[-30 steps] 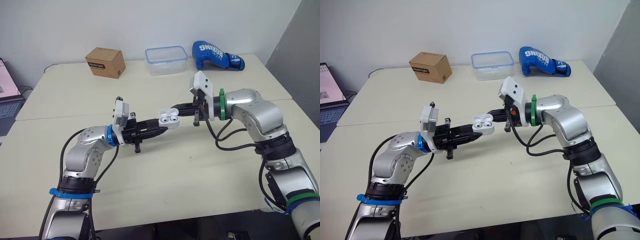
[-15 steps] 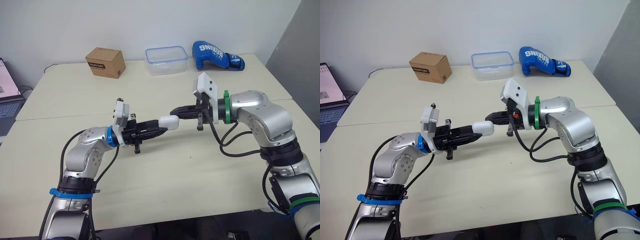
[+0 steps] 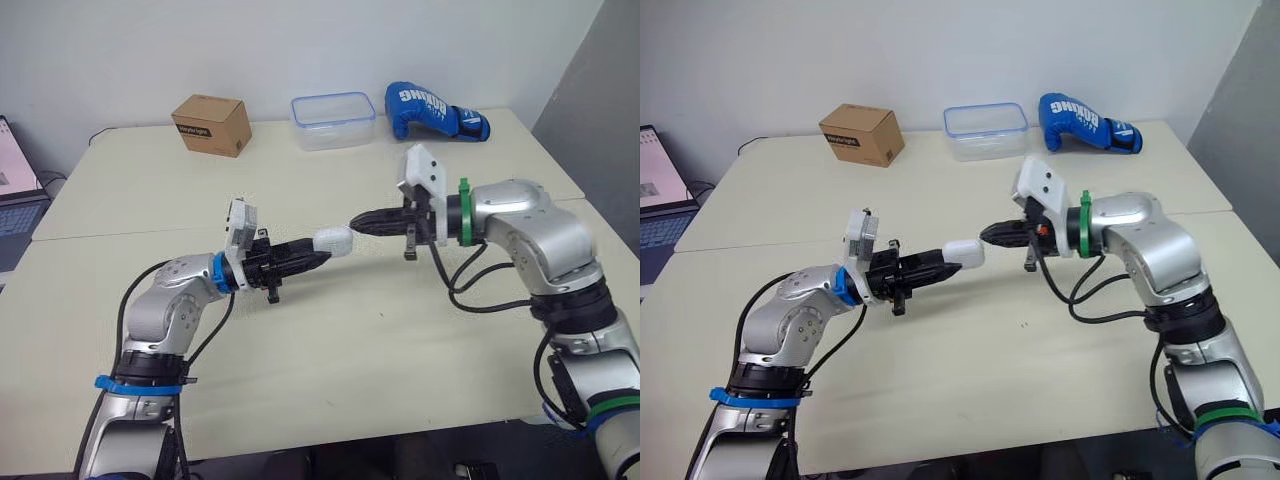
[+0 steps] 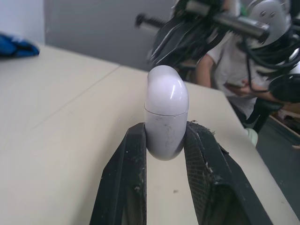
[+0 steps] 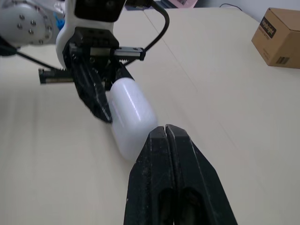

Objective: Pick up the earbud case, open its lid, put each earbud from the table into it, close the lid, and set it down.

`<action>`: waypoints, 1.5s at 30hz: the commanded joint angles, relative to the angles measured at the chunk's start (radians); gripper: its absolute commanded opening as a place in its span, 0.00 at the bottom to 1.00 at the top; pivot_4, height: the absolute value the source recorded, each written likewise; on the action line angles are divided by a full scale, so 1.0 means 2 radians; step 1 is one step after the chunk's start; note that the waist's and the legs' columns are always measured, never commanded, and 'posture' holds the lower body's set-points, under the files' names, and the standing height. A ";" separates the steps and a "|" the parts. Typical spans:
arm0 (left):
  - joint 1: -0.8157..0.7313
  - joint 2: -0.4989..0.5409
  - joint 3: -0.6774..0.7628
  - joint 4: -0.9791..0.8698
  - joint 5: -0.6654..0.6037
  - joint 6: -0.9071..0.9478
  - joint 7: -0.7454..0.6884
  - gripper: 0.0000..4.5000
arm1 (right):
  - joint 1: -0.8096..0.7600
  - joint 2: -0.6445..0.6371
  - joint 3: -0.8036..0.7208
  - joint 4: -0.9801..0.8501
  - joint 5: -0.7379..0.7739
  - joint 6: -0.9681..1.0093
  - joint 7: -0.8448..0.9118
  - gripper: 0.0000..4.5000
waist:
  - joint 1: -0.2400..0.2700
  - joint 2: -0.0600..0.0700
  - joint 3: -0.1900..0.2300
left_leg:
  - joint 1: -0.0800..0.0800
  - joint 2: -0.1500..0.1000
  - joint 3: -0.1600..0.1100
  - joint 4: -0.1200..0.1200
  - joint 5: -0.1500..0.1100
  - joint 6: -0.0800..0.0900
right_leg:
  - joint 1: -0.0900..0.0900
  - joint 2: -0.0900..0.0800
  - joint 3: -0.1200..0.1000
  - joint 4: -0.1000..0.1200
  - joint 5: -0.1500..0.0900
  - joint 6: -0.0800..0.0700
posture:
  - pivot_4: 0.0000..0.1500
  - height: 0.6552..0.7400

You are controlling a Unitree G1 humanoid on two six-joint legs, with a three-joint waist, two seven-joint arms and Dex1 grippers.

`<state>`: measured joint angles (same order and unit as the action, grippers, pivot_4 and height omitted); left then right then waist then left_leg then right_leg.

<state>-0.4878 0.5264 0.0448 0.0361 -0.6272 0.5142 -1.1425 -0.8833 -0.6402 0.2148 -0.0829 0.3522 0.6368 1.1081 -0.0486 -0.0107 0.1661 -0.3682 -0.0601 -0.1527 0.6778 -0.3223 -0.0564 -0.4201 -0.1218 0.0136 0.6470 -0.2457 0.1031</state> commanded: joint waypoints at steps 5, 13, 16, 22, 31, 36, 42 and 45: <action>-0.025 0.021 0.012 -0.015 -0.043 0.130 0.041 0.17 | 0.030 -0.063 -0.027 -0.001 -0.015 -0.078 0.045 0.00 | -0.001 0.000 0.000 | 0.000 0.000 0.000 0.000 0.000 0.000 | 0.000 0.000 0.000 0.000 0.000 0.000 | 1.00 0.89; -0.068 0.009 -0.003 0.030 -0.053 0.297 0.122 0.17 | 0.089 -0.080 -0.025 -0.039 -0.033 -0.100 0.039 0.00 | -0.001 0.000 0.000 | 0.000 0.000 0.000 0.000 0.000 0.000 | 0.000 0.000 0.000 0.000 0.000 0.000 | 1.00 0.89; -0.074 0.011 -0.024 0.041 -0.040 0.332 0.136 0.17 | 0.115 -0.082 -0.013 -0.041 -0.058 -0.122 0.032 0.00 | -0.001 0.000 0.000 | 0.000 0.000 0.000 0.000 0.000 0.000 | 0.000 0.000 0.000 0.000 0.000 0.000 | 1.00 0.89; -0.080 0.006 -0.040 0.058 -0.025 0.357 0.155 0.17 | 0.141 -0.074 -0.006 -0.045 -0.075 -0.134 0.024 0.00 | 0.001 0.000 0.000 | 0.000 0.000 0.000 0.000 0.000 0.000 | 0.000 0.000 0.000 0.001 0.000 0.000 | 1.00 0.89; -0.094 -0.017 -0.034 0.092 -0.002 0.337 0.170 0.17 | 0.155 -0.072 -0.002 -0.061 -0.073 -0.131 0.027 0.00 | 0.009 0.000 0.000 | 0.000 0.000 0.000 0.001 0.000 0.000 | 0.000 0.000 0.000 0.000 0.000 0.000 | 1.00 0.89; -0.092 -0.018 -0.034 0.101 0.007 0.327 0.168 0.17 | 0.159 -0.073 -0.001 -0.066 -0.073 -0.130 0.029 0.00 | 0.009 0.000 0.000 | 0.000 0.000 0.000 0.001 0.000 0.000 | 0.000 0.000 0.000 0.000 0.000 0.000 | 1.00 0.89; -0.089 -0.014 -0.031 0.105 0.017 0.322 0.176 0.45 | 0.159 -0.074 0.000 -0.066 -0.075 -0.131 0.032 0.00 | 0.009 0.000 0.000 | 0.000 0.000 0.000 0.001 0.000 0.000 | 0.000 0.000 0.000 0.000 0.000 0.000 | 1.00 0.89; -0.083 0.000 -0.033 0.101 0.026 0.318 0.176 0.66 | 0.159 -0.074 0.001 -0.065 -0.075 -0.132 0.032 0.00 | 0.009 0.000 0.000 | 0.000 0.000 0.000 0.001 0.000 0.000 | 0.000 0.000 0.000 0.000 0.000 0.000 | 1.00 0.89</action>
<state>-0.6606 0.4920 -0.0335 0.2420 -0.6048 1.1652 -0.8012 -0.5624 -0.7794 0.2211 -0.1905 0.2018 0.3841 1.1646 -0.0316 -0.0112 0.1662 -0.3679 -0.0604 -0.1519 0.6789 -0.3222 -0.0566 -0.4196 -0.1219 0.0142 0.6479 -0.2457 0.1032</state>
